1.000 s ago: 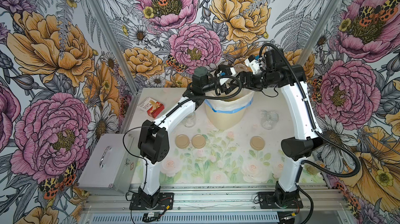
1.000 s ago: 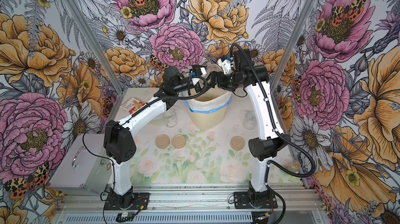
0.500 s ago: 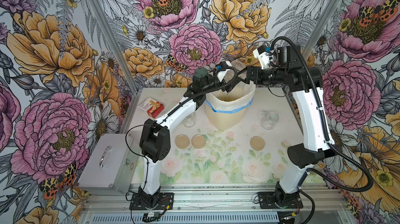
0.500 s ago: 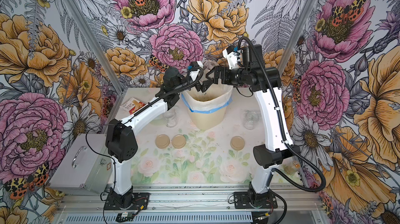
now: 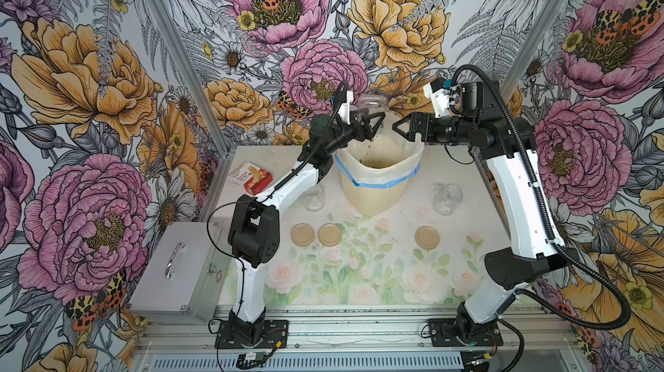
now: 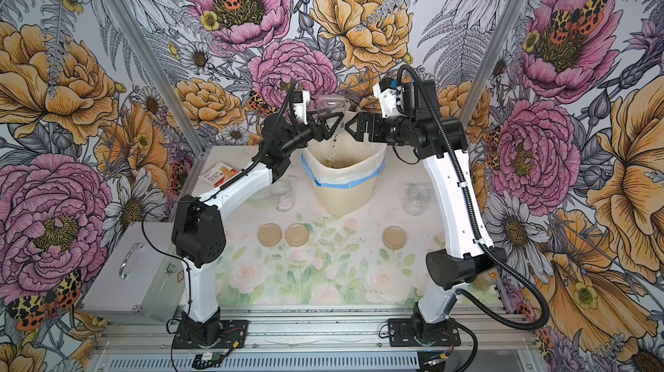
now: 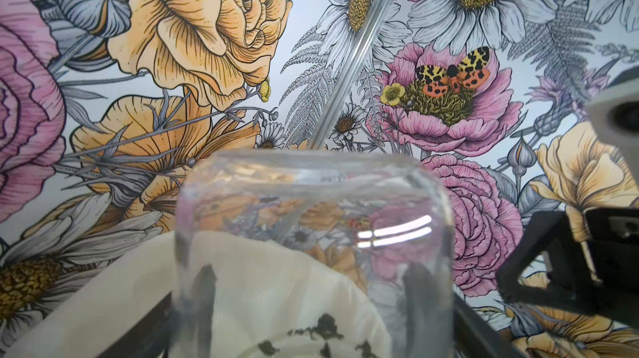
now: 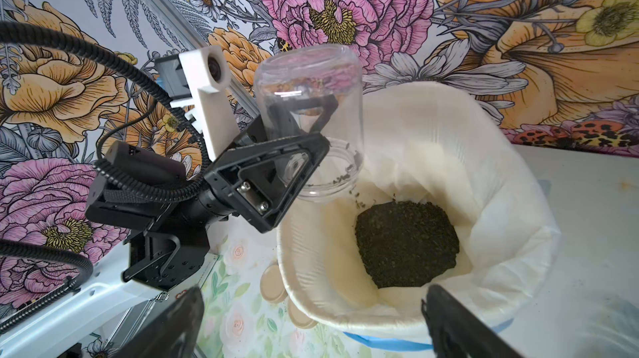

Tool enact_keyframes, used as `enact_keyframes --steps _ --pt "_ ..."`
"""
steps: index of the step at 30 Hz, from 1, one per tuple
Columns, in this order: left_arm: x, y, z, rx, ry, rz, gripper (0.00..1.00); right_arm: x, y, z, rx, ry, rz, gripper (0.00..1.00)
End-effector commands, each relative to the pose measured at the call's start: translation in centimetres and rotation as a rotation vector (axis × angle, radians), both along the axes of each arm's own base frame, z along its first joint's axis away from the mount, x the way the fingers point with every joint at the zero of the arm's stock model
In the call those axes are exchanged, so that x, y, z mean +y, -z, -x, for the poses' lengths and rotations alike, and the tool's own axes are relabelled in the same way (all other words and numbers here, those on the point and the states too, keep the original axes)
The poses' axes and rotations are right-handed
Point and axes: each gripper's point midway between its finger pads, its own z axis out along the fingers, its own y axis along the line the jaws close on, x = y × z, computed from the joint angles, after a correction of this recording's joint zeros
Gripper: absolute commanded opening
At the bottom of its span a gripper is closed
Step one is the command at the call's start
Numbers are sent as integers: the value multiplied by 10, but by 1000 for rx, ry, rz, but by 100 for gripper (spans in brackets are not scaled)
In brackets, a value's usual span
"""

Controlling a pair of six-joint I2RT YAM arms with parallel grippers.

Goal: Empty moldy tea leaves from jars
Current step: Pour the moldy tea leaves from the jar into the trash bin.

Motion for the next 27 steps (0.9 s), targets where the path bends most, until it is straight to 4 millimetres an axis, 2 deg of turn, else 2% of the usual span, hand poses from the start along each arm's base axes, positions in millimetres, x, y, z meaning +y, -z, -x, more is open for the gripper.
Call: enact_keyframes --steps 1,10,18,22,27 --pt "4 -22 4 77 24 140 66 -4 -19 -3 -89 19 5 100" --pt "0 -13 4 124 50 137 66 -7 -18 -9 -93 45 7 100" --pt "2 9 -17 291 64 218 65 -8 -17 -8 -96 50 14 100" --pt "-6 -3 -10 218 83 187 66 -8 -15 -7 -90 49 15 100" --pt "-5 -38 7 -76 83 103 67 -11 -18 -4 -103 55 25 100"
